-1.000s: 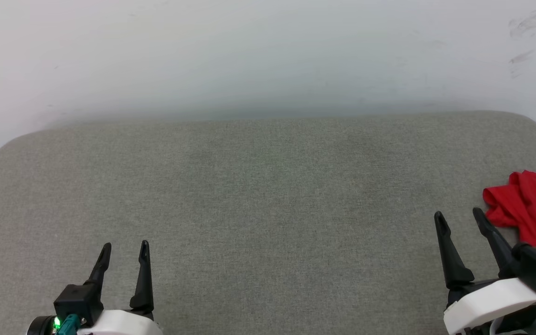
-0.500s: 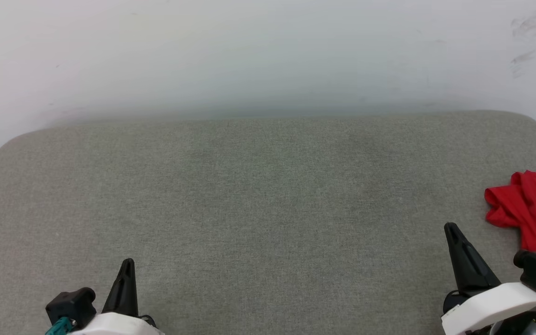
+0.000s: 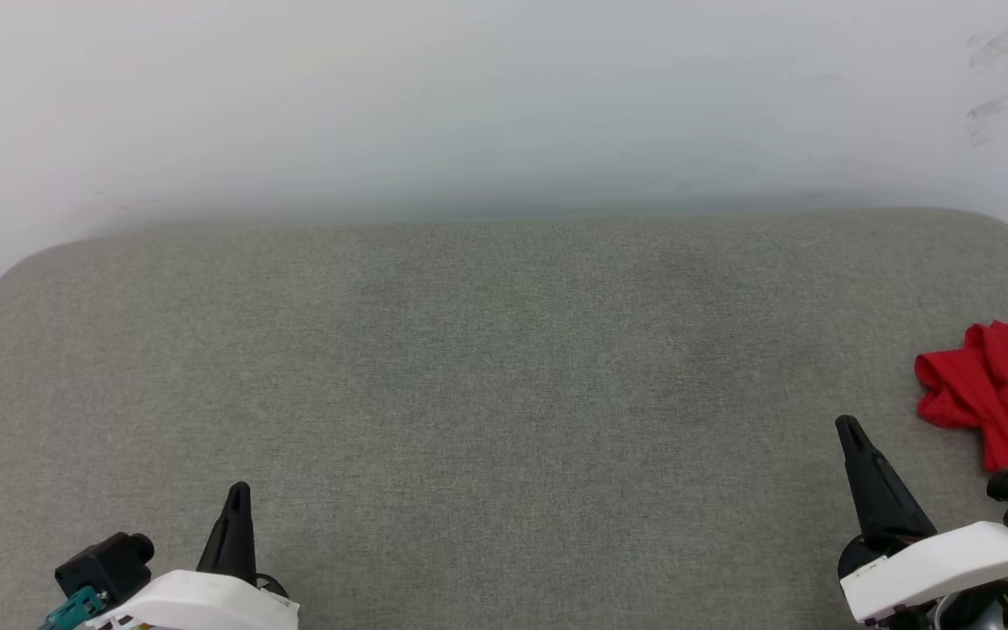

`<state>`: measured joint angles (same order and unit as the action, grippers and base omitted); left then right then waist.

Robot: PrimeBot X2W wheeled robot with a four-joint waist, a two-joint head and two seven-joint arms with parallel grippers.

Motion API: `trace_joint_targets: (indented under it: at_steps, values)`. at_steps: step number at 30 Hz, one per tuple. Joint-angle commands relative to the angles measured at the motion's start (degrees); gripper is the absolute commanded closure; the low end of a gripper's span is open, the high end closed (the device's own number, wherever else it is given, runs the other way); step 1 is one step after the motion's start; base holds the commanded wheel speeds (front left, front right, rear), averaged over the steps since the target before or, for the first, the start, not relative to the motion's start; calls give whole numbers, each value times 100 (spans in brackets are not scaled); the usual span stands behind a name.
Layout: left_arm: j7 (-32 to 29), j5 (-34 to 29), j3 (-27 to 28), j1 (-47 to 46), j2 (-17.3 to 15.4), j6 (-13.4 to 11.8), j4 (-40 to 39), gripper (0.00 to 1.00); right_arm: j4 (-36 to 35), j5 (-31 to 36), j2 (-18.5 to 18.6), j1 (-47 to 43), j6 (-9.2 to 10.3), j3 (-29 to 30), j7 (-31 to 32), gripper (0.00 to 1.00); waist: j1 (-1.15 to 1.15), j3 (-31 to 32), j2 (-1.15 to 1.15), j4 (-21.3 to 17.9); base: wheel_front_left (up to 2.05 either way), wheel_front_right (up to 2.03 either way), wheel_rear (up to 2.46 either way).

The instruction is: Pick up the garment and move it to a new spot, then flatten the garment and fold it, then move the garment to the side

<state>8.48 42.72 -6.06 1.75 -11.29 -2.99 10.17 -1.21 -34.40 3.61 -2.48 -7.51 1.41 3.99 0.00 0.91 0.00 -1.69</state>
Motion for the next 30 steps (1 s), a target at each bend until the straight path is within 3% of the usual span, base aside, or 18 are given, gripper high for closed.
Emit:
trace_joint_targets:
  at_steps: [1,30]
  values:
    - [-55,202,88,-188,9,64,-47,100,-5,-263,51,180,1,20,-24,100,0,-2,0,3,0,0,0]
    - [-621,2083,551,-440,331,460,118,100,589,-2519,79,462,1,119,8,100,0,-33,0,52,0,0,0]
